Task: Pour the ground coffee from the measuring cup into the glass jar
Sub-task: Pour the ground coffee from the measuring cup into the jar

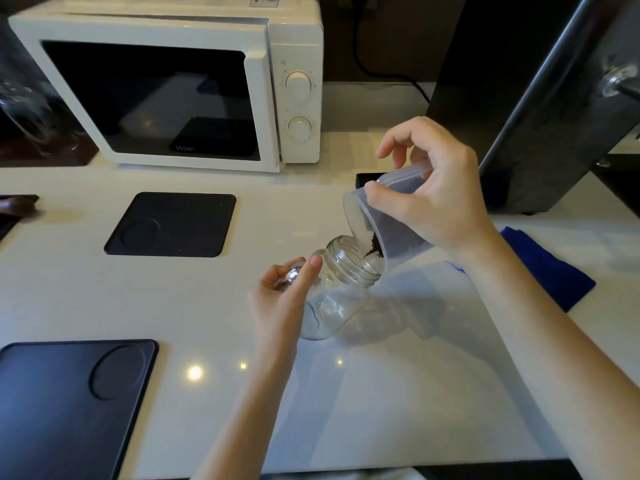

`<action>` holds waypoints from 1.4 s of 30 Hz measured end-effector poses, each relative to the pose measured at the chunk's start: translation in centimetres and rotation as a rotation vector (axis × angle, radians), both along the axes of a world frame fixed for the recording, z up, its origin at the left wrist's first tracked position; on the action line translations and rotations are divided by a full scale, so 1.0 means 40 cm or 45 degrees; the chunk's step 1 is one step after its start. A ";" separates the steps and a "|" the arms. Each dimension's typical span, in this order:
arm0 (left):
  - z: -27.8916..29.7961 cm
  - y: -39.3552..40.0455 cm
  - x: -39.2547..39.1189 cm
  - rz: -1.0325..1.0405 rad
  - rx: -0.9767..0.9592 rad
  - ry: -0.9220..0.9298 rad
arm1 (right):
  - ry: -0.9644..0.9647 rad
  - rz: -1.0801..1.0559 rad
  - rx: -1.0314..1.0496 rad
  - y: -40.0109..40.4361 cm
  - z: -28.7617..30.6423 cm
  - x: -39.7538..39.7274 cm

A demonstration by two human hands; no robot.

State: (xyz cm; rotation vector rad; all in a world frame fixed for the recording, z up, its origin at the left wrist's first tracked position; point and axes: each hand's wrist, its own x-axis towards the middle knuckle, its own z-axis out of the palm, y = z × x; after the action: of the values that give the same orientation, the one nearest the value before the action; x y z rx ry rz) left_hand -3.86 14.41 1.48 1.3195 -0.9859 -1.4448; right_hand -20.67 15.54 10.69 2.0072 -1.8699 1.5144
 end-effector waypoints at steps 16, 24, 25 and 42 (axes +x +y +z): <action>-0.003 -0.009 -0.002 0.004 0.002 -0.030 | 0.043 0.029 -0.010 -0.008 0.006 0.009; -0.014 -0.012 0.001 0.005 0.019 -0.047 | 0.123 0.044 -0.015 -0.005 0.011 0.020; -0.015 -0.012 0.001 0.006 0.019 -0.045 | 0.123 0.043 -0.017 -0.005 0.011 0.022; -0.019 -0.010 0.007 0.023 0.019 -0.029 | 0.134 0.039 -0.023 -0.005 0.019 0.036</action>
State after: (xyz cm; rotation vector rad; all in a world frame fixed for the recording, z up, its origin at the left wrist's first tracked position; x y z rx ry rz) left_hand -3.57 14.02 0.72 1.3555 -0.9775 -1.4292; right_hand -19.23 15.36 11.46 2.0737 -1.7880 1.3974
